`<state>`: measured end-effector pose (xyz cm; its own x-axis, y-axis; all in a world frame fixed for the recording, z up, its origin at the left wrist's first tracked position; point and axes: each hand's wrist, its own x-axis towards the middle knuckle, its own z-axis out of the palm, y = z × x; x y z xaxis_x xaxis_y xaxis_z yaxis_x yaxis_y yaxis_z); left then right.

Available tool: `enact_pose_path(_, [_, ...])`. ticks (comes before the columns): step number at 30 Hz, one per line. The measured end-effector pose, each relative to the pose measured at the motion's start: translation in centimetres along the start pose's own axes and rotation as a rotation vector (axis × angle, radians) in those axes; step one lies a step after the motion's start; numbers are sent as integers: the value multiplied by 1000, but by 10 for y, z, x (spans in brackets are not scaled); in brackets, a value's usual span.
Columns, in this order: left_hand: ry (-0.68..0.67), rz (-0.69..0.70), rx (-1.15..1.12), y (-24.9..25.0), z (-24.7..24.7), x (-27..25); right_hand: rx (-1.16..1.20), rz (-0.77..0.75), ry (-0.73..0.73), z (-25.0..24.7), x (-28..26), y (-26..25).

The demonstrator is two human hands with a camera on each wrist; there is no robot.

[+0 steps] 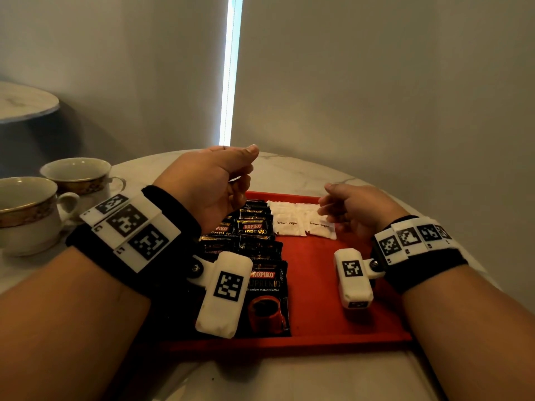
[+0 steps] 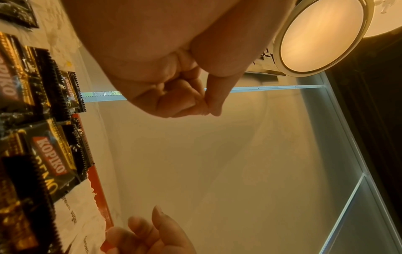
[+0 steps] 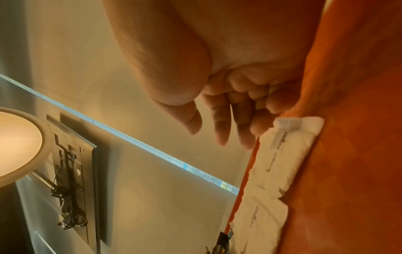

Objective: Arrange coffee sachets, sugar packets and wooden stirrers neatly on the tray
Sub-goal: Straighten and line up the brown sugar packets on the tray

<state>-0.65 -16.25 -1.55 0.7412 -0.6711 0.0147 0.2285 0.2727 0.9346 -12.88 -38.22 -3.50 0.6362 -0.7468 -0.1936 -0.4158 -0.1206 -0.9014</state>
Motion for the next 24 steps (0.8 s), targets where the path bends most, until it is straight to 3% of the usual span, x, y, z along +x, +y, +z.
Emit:
enact_pose_path(7, [-13,0,11,0,1,-1,-83,33,-110,6,-6,0])
enact_pose_path(24, [-18,3,-8,0,1,-1,-163,-31,-70,11,-2,3])
